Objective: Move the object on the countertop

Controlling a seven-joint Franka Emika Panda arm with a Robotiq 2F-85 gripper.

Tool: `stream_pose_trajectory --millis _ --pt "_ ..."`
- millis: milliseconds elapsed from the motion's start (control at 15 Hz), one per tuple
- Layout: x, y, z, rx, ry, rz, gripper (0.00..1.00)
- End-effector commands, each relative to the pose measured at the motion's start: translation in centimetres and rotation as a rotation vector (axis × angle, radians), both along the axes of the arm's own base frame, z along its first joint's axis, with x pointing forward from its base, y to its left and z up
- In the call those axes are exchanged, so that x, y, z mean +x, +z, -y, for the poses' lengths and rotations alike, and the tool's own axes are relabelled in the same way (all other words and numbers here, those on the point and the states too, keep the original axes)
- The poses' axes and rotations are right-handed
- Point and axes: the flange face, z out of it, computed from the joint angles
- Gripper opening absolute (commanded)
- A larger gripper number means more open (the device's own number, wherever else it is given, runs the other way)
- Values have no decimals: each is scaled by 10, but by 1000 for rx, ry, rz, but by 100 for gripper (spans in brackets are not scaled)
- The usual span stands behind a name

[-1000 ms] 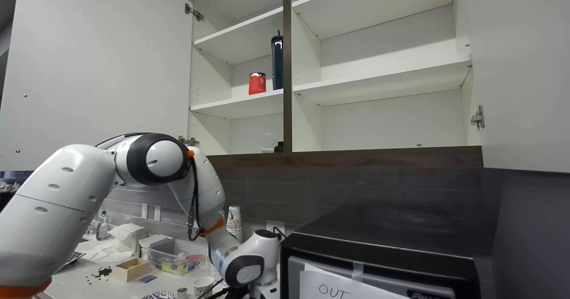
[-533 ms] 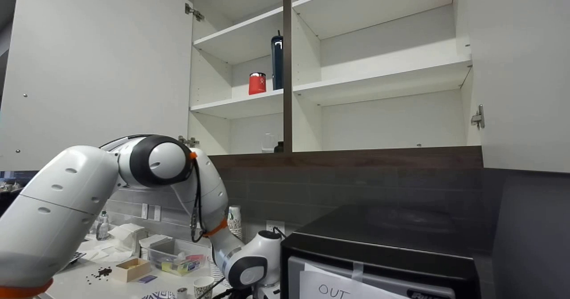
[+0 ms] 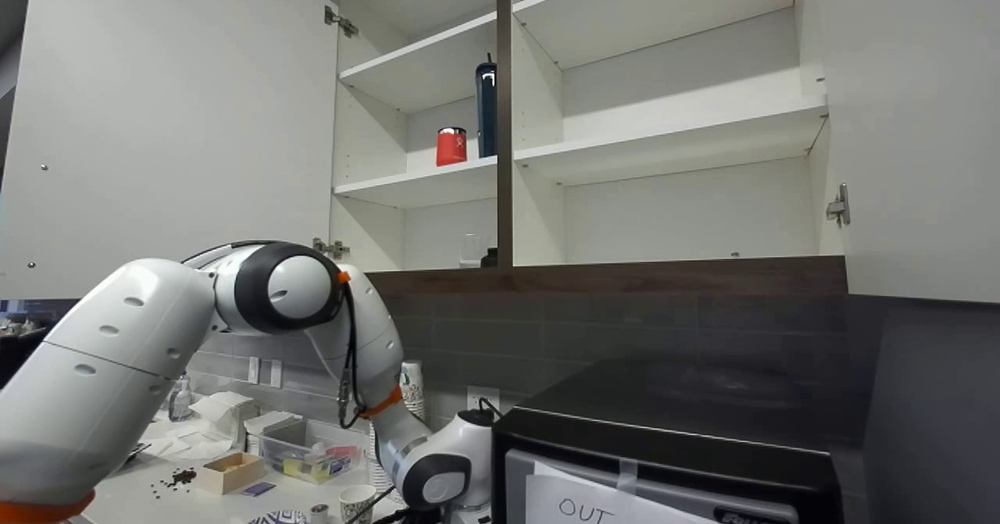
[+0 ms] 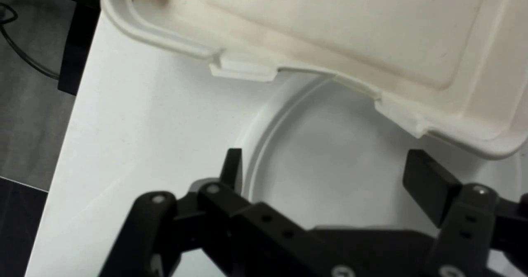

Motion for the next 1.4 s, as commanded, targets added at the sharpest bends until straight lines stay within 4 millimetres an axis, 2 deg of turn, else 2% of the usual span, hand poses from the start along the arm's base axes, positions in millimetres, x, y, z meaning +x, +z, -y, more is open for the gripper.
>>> stream_pose_trajectory --millis 0,333,1067,1333 --pt "6 -11 0 65 -27 -30 100" --pt "10 -18 3 139 -37 -49 100" --pt "9 -3 14 316 32 34 100" --pt "7 -2 18 295 7 40 100"
